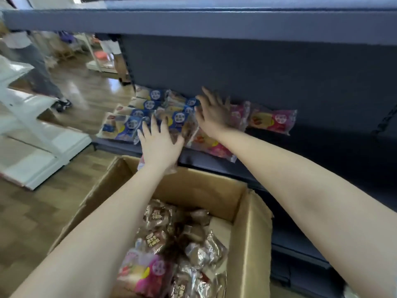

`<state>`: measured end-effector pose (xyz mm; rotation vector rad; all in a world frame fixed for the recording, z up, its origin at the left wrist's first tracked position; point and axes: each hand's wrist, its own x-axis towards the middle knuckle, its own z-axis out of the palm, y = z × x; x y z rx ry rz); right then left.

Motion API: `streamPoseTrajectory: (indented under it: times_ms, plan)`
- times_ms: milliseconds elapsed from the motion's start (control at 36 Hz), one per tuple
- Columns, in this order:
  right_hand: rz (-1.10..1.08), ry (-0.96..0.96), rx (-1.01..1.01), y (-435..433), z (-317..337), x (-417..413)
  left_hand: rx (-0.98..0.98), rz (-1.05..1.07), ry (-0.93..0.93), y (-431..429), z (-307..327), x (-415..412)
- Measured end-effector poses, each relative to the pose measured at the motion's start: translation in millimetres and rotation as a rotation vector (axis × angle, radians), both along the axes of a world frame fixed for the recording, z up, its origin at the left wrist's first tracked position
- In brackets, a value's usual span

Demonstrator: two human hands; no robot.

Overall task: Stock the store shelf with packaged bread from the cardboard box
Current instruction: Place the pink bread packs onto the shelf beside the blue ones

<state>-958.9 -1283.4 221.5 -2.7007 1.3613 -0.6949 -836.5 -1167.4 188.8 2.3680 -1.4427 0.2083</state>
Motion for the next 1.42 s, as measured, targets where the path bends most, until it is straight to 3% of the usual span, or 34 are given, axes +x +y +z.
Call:
streamPoseTrajectory:
  times_ms: [111,194,306,389,667,778,917,1056,1222,1306,1417]
  plan:
    - [0.205,-0.068,0.083,30.9,-10.0,40.4,0.026,0.135,0.027,35.7,-2.9,44.2]
    - [0.310,-0.011,0.189,48.1,-24.8,64.0,0.083,0.193,0.063,59.2,-12.0,65.3]
    - [0.295,0.187,0.269,66.1,-47.4,81.8,0.122,0.213,0.087,79.5,-27.3,74.8]
    - [0.250,0.221,0.340,76.1,-62.7,89.2,0.147,0.209,0.115,86.3,-37.0,75.8]
    - [0.196,0.004,0.366,87.0,-82.7,89.5,0.183,0.092,0.157,94.2,-55.1,63.4]
    - [0.068,-0.233,0.317,92.1,-84.7,85.4,0.167,0.041,0.211,94.6,-53.6,63.9]
    - [-0.122,-0.539,0.513,96.5,-74.9,85.4,0.173,-0.045,0.246,93.0,-50.2,64.2]
    - [-0.170,-0.560,0.742,84.0,-62.6,80.3,0.159,-0.110,0.187,91.4,-47.0,68.9]
    - [-0.052,-0.689,0.815,70.7,-51.1,68.9,0.163,-0.118,0.190,90.9,-30.2,72.3]
    - [0.025,-0.659,0.811,68.5,-35.2,58.4,0.124,-0.132,0.172,87.0,-22.3,74.0]
    - [0.207,-0.481,0.708,66.3,-10.7,41.3,-0.093,-0.108,0.194,79.7,-8.3,69.0]
